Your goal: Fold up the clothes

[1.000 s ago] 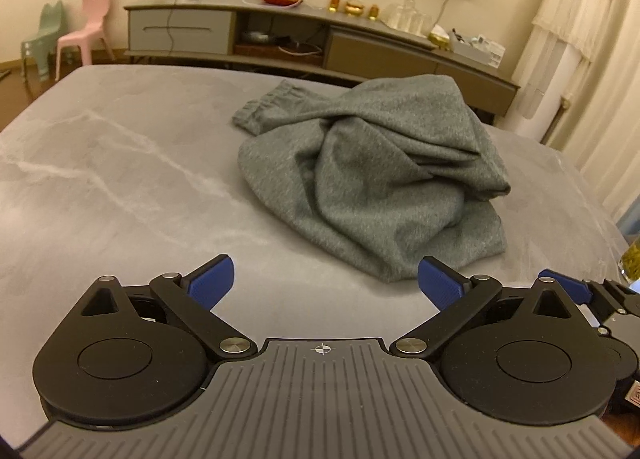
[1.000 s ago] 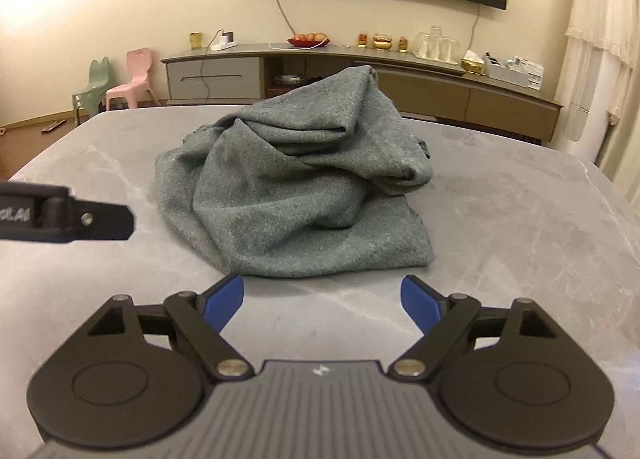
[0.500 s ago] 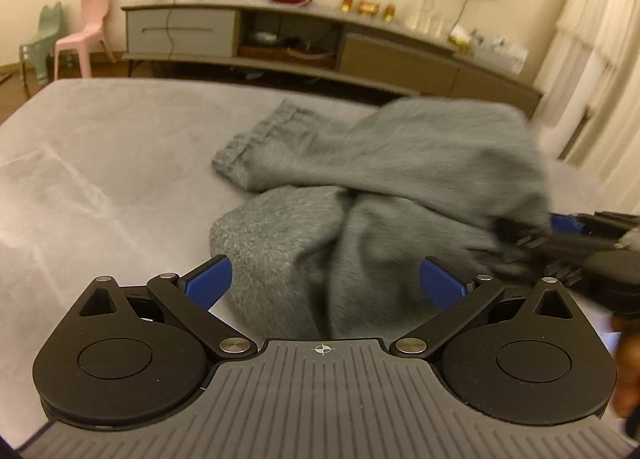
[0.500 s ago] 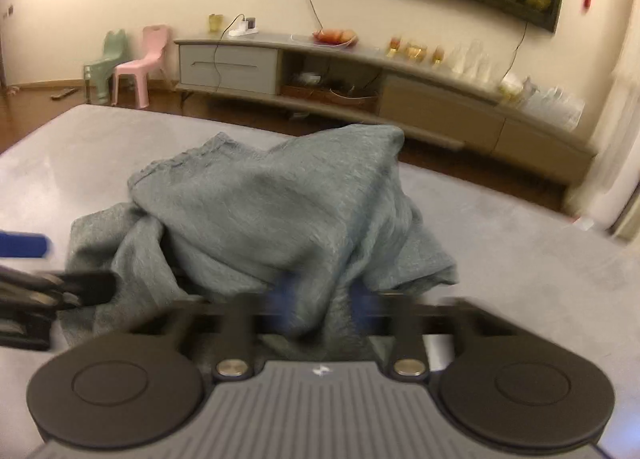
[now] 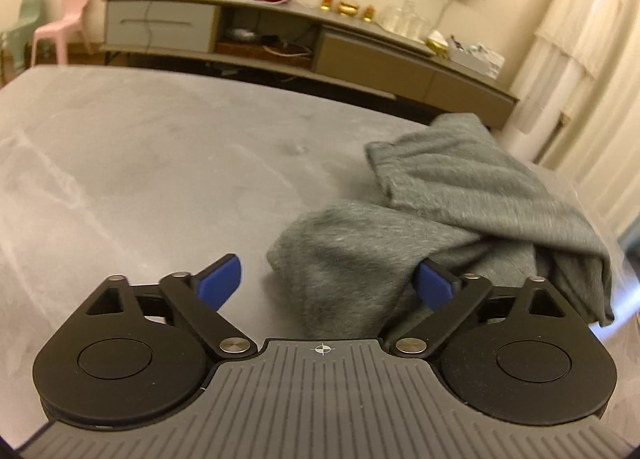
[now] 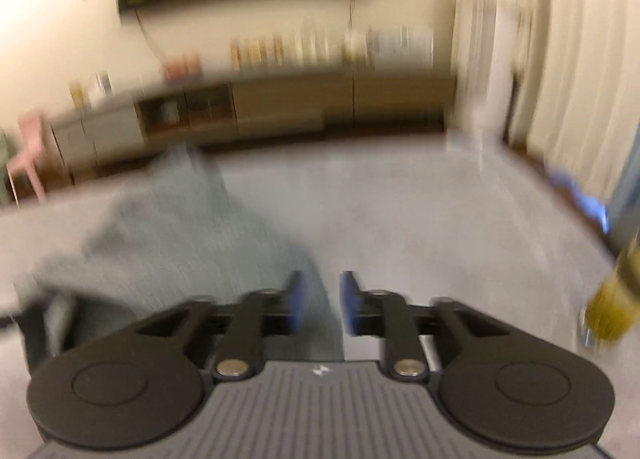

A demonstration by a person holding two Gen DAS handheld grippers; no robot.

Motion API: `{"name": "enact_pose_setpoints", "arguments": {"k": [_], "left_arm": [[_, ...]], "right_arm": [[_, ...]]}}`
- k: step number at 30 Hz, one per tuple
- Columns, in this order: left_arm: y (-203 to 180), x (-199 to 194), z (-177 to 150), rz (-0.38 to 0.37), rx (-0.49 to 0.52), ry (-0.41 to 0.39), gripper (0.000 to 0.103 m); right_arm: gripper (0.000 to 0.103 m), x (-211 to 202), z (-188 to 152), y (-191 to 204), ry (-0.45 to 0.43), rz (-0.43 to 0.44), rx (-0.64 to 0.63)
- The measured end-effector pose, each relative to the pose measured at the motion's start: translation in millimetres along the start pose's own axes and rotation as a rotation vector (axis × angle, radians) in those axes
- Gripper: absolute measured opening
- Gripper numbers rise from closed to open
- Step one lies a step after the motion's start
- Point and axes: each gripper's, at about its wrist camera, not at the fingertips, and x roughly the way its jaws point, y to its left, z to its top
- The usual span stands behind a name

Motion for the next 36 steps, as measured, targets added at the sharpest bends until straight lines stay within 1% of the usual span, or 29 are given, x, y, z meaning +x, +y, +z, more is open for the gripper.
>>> {"name": "enact_pose_setpoints", "arguments": {"k": [1,2,4,5,6,7,8,9,10,11,12,13,15,16,17,19,21,22,23,24,25,26,27,28,30,31,32,33,36], "left_arm": [[-3,3,2,0.016,0.004,-0.007,0.092],[-6,8,4,0.024,0.012,-0.007,0.093],[-14,23,7,0.021,0.038,0.009,0.090],[-18,32,7,0.014,0.054,0.021,0.076],[-20,40,9,-0.005,0.060,0.040,0.038],[-20,46,11,-0.036,0.055,0.065,0.014],[-19,45,15,-0.054,0.042,0.061,0.003],[-17,36,21,-0.058,0.021,0.026,0.002],[-16,26,27,-0.063,0.000,-0.008,0.002],[-14,9,33,-0.068,-0.016,-0.063,0.001],[-13,-19,39,-0.071,-0.020,-0.139,0.001],[-13,-53,44,-0.076,-0.018,-0.226,0.001],[-14,-125,43,-0.084,0.010,-0.407,0.001],[-14,-150,37,-0.073,0.031,-0.454,0.001],[-12,-166,27,-0.073,0.037,-0.445,0.001],[-6,-173,18,-0.085,0.035,-0.396,0.002],[-2,-177,12,-0.092,0.037,-0.361,0.004],[0,-178,9,-0.095,0.037,-0.343,0.005],[2,-180,7,-0.099,0.038,-0.325,0.009],[4,-182,4,-0.102,0.038,-0.307,0.018],[6,-184,1,-0.105,0.039,-0.290,0.023],[8,-185,-1,-0.108,0.040,-0.272,0.034],[10,-187,-4,-0.112,0.040,-0.254,0.043],[12,-189,-7,-0.115,0.041,-0.236,0.046],[16,-192,-12,-0.121,0.042,-0.201,0.063],[18,-194,-15,-0.125,0.043,-0.183,0.069],[16,-185,-12,-0.124,0.049,-0.161,0.079],[9,-165,-2,-0.121,0.062,-0.133,0.083],[-12,-105,26,-0.109,0.100,-0.051,0.082]], "right_arm": [[0.082,-8,3,5,-0.061,0.010,0.008],[0.093,-11,2,11,-0.098,0.041,0.011],[0.092,5,-3,24,-0.041,0.138,-0.036],[0.091,16,-7,33,0.002,0.182,-0.070],[0.089,25,-11,43,0.025,0.210,-0.115],[0.082,32,-15,53,0.038,0.233,-0.174],[0.055,39,-19,63,0.051,0.255,-0.232],[0.033,45,-20,71,0.079,0.275,-0.270],[0.009,48,-19,76,0.094,0.276,-0.262],[0.008,38,-10,74,0.052,0.281,-0.222],[0.007,28,-1,72,0.009,0.287,-0.179],[0.004,8,12,64,-0.070,0.310,-0.119],[0.004,-33,34,38,-0.201,0.374,0.017],[0.004,-28,31,26,-0.166,0.327,0.050],[0.004,-23,29,14,-0.130,0.281,0.082],[0.004,-12,24,-9,-0.055,0.186,0.146],[0.006,24,-5,-28,0.133,0.061,0.192],[0.009,35,-14,-32,0.200,0.014,0.190],[0.010,32,-16,-31,0.187,-0.008,0.186],[0.011,28,-17,-31,0.169,-0.029,0.182],[0.018,12,-14,-27,0.105,-0.036,0.176],[0.044,-3,-10,-24,0.040,-0.040,0.170],[0.061,-16,-10,-18,-0.018,-0.022,0.156],[0.078,-29,-9,-12,-0.076,-0.003,0.142],[0.078,-55,-8,1,-0.188,0.038,0.112],[0.078,-57,-10,13,-0.180,0.098,0.082],[0.079,-51,-15,27,-0.129,0.168,0.048],[0.080,-45,-20,41,-0.078,0.238,0.014],[0.080,-18,-44,87,0.103,0.413,-0.118]]}}
